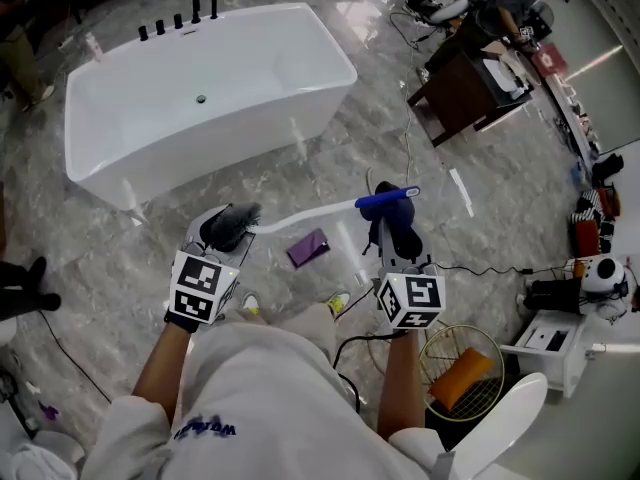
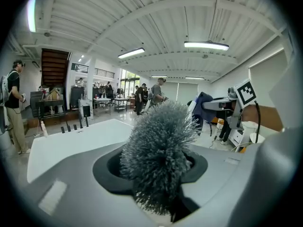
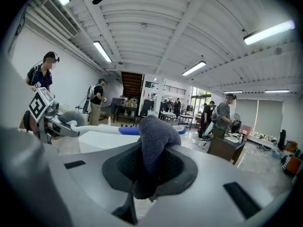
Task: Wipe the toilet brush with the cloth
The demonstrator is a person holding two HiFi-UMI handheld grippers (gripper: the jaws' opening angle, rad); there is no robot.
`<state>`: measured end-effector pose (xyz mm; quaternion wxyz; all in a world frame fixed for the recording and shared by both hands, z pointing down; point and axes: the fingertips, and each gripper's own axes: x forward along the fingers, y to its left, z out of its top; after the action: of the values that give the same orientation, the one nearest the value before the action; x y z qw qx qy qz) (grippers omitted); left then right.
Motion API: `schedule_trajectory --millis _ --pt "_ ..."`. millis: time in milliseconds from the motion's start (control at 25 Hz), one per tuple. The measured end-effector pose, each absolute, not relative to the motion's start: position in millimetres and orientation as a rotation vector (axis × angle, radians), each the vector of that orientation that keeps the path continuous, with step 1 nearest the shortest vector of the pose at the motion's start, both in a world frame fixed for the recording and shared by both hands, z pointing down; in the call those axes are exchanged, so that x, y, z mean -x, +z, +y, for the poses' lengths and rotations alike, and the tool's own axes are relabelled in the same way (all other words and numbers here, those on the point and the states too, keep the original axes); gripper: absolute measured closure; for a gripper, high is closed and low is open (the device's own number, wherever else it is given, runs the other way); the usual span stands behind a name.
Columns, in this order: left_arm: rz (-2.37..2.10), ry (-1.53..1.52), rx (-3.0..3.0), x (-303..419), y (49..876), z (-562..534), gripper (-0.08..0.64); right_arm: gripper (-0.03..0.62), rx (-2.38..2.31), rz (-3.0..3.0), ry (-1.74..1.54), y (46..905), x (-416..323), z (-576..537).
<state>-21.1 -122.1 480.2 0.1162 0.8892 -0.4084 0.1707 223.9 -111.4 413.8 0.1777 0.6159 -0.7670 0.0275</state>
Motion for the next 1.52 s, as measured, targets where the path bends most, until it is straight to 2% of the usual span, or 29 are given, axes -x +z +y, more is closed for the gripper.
schedule_trajectory --millis 280,840,1200,1520 --pt "-1.265 0.51 -2.534 45 497 -123 0.364 0.529 -1.786 -2.12 0.082 422 -235 -105" --pt "-1.441 0.6 -2.442 83 501 -112 0.364 0.53 -1.676 -2.181 0.148 451 -179 -70" --pt "-1.548 0.552 -2.398 76 492 -115 0.364 0.531 -1.751 -2.182 0.175 438 -213 -64" --pt "-1.625 0.528 -2.335 122 491 -98 0.364 0.531 -1.654 -2.297 0.125 422 -156 -73"
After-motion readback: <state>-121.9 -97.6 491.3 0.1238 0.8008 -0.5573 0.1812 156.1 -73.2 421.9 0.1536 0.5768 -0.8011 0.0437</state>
